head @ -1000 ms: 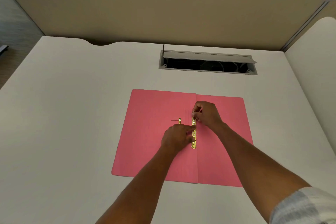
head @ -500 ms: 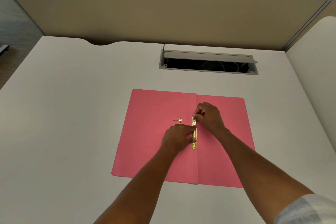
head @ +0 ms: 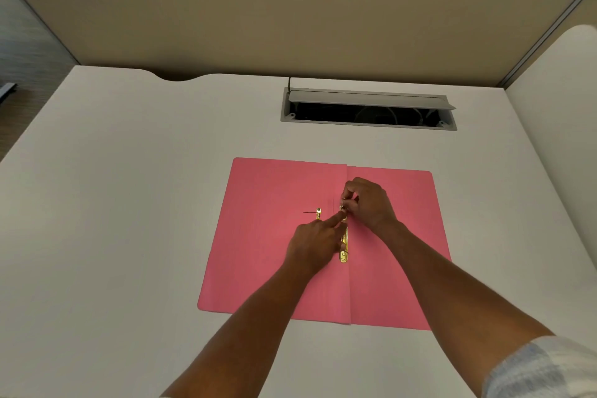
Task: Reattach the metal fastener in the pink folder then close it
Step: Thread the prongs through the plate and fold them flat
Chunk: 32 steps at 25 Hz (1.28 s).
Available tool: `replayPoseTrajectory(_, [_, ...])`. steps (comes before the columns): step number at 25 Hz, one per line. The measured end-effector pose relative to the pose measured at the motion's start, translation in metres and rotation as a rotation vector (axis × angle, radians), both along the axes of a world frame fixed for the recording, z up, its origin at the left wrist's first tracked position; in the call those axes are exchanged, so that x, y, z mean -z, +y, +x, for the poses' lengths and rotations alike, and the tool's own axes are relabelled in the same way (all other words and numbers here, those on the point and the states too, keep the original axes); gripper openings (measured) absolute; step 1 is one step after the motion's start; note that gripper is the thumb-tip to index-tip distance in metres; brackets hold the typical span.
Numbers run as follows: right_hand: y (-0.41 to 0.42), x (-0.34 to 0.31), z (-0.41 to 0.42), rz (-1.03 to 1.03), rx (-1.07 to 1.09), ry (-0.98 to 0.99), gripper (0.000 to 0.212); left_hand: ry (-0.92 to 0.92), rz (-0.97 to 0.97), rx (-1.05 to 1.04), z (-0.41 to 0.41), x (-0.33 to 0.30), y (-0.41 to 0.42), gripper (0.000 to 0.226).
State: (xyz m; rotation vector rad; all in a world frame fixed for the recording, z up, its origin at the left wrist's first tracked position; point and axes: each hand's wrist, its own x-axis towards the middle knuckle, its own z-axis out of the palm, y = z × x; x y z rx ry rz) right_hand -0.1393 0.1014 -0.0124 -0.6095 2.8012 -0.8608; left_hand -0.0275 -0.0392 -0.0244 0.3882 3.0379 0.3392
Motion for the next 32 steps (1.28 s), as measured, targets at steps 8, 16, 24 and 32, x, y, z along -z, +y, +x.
replayPoseTrajectory(8, [0.004,0.001,0.002,-0.039,0.049,-0.042,0.011,-0.109,-0.057,-0.001,-0.007,-0.014,0.003,0.037])
replayPoseTrajectory(16, [0.008,0.005,0.004,-0.088,0.202,-0.138,0.008,-0.129,-0.082,0.005,-0.008,-0.017,0.004,0.040])
replayPoseTrajectory(24, [0.002,-0.003,-0.003,-0.074,0.233,-0.235,0.015,-0.115,-0.085,0.002,-0.007,-0.011,0.003,0.038])
replayPoseTrajectory(32, [-0.005,-0.012,-0.012,-0.043,0.222,-0.345,0.012,-0.136,-0.076,0.003,-0.007,-0.015,0.003,0.040])
